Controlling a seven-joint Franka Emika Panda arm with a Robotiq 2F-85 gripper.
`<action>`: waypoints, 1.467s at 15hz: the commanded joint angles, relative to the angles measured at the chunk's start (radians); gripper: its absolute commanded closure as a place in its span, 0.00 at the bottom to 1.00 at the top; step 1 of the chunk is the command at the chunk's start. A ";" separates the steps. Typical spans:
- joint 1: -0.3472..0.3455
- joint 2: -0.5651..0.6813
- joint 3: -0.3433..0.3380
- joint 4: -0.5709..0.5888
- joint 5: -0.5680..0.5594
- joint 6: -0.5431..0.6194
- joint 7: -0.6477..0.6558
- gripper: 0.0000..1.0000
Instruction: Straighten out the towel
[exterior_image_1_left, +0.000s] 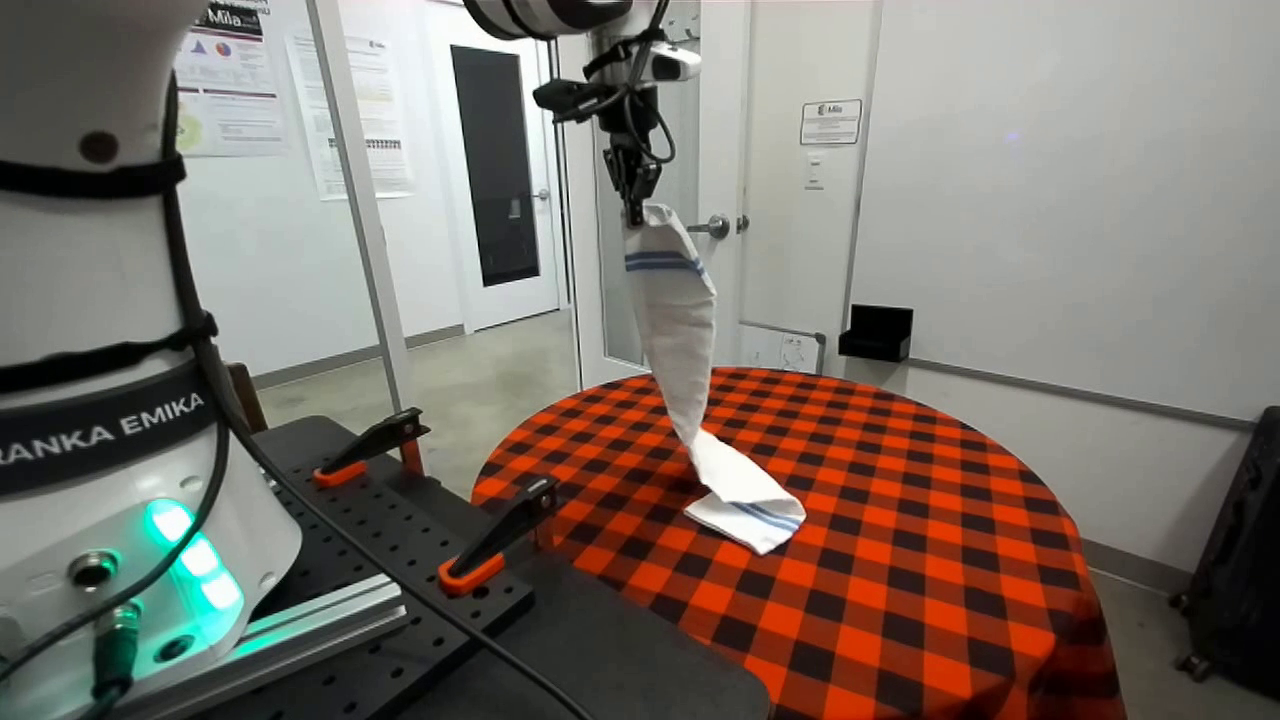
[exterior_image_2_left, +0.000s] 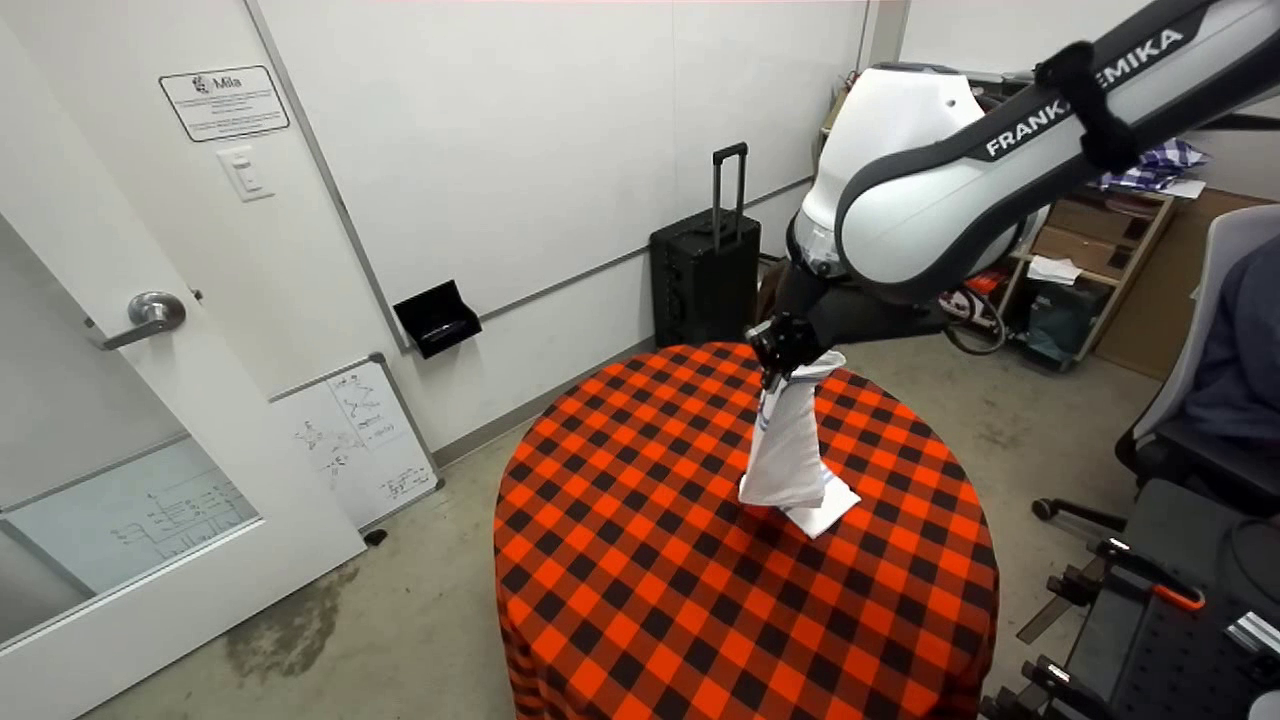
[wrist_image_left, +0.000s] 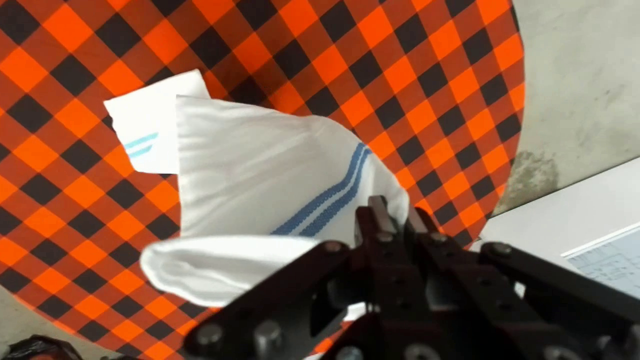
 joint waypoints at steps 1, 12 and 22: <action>-0.165 -0.001 0.205 0.108 -0.006 -0.099 0.013 0.99; -0.297 0.119 0.397 0.409 -0.075 -0.496 -0.088 0.99; -0.256 0.418 0.452 0.832 -0.137 -0.655 -0.144 0.99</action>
